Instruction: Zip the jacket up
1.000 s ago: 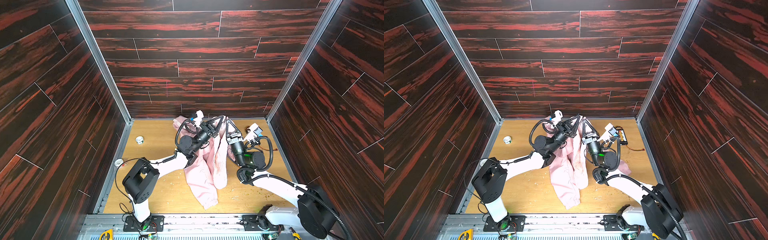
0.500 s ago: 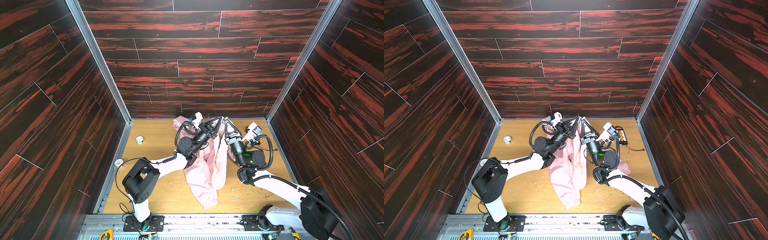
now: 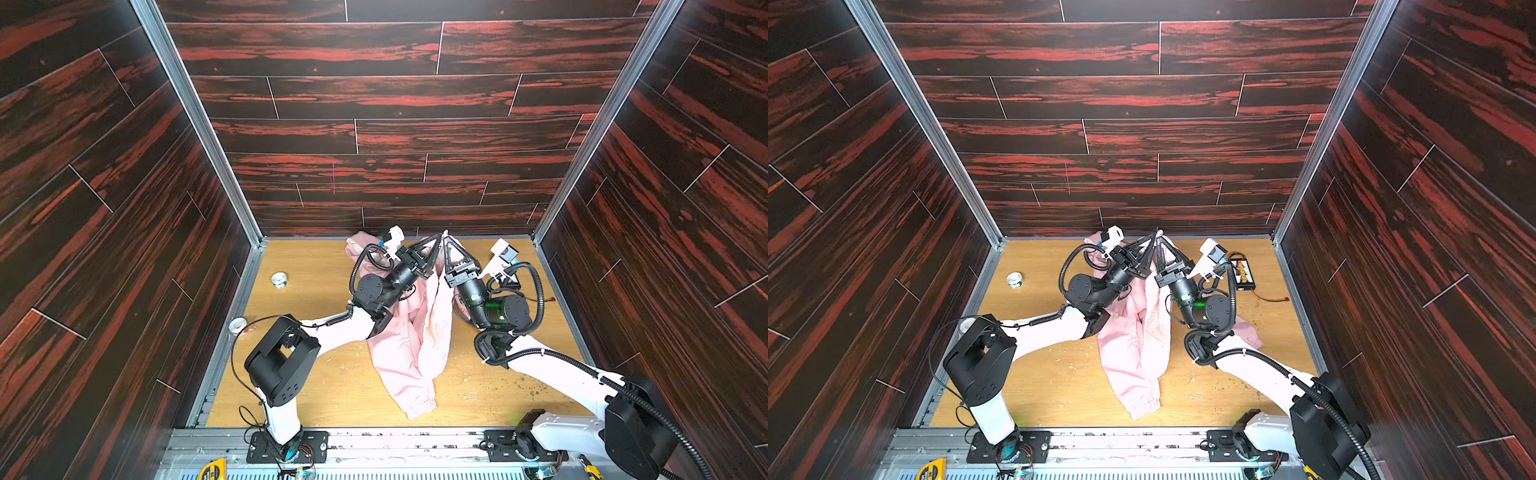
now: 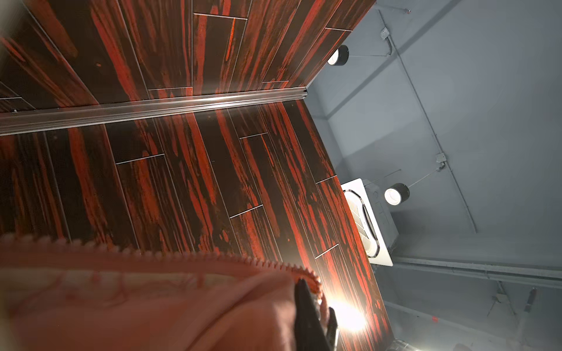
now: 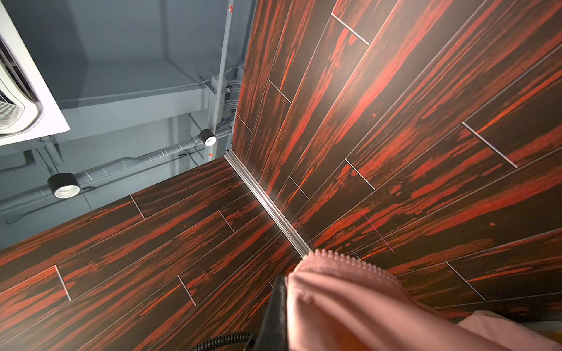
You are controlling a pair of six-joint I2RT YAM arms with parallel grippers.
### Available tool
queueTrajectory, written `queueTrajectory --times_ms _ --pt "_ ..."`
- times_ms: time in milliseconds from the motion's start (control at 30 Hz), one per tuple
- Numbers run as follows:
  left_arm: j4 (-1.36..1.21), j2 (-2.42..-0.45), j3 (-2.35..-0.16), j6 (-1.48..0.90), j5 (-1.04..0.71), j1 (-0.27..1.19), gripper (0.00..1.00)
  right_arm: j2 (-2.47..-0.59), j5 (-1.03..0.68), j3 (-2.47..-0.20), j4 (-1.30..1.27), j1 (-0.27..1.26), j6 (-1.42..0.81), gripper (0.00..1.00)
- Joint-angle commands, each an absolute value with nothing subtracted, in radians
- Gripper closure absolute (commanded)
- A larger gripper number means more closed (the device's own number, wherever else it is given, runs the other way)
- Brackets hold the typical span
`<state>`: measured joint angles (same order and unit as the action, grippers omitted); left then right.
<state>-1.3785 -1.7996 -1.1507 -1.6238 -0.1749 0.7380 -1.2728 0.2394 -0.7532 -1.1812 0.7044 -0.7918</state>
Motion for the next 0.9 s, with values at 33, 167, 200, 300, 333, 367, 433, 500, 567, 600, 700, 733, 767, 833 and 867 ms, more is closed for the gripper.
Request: queueTrajectory --times_ms 33,167,200,300,333,367,433,500,567,600,700,733,767,833,867 --pt "-1.410 -1.770 -1.146 -1.626 -0.159 0.728 1.00 -1.226 0.214 -0.746 -1.175 0.731 -0.788 1.00" --pt "-1.410 -1.758 -1.138 -1.618 -0.159 0.727 1.00 -1.207 0.232 -0.727 -1.149 0.730 -0.776 1.00" --pt "-1.410 -1.758 -1.136 -1.620 -0.160 0.726 1.00 -1.207 0.230 -0.726 -1.145 0.729 -0.775 1.00" --pt "-1.410 -1.758 -1.136 -1.616 -0.161 0.727 1.00 -1.206 0.227 -0.724 -1.134 0.729 -0.775 1.00" --pt "-1.410 -1.757 -1.137 -1.615 -0.161 0.726 1.00 -1.203 0.226 -0.725 -1.127 0.730 -0.775 1.00" --pt "-1.410 -1.757 -1.138 -1.616 -0.162 0.727 1.00 -1.202 0.224 -0.727 -1.124 0.729 -0.774 1.00" --pt "-1.410 -1.757 -1.140 -1.617 -0.163 0.727 1.00 -1.199 0.220 -0.731 -1.115 0.731 -0.773 1.00" --pt "-1.410 -1.757 -1.138 -1.617 -0.164 0.727 1.00 -1.198 0.216 -0.735 -1.110 0.729 -0.773 1.00" --pt "-1.410 -1.758 -1.137 -1.618 -0.165 0.727 1.00 -1.200 0.214 -0.738 -1.103 0.730 -0.775 1.00" --pt "-1.410 -1.756 -1.134 -1.617 -0.165 0.726 1.00 -1.200 0.212 -0.738 -1.103 0.731 -0.776 1.00" --pt "-1.410 -1.727 -1.129 -1.614 -0.166 0.726 1.00 -1.198 0.208 -0.738 -1.102 0.732 -0.778 1.00" --pt "-1.410 -1.725 -1.130 -1.614 -0.167 0.727 1.00 -1.196 0.206 -0.738 -1.100 0.731 -0.779 1.00" --pt "-1.410 -1.723 -1.129 -1.615 -0.166 0.727 1.00 -1.196 0.205 -0.738 -1.099 0.730 -0.779 1.00" --pt "-1.410 -1.721 -1.128 -1.615 -0.167 0.727 1.00 -1.192 0.204 -0.736 -1.093 0.730 -0.781 1.00" --pt "-1.410 -1.722 -1.129 -1.616 -0.166 0.726 1.00 -1.188 0.204 -0.734 -1.093 0.731 -0.781 1.00"
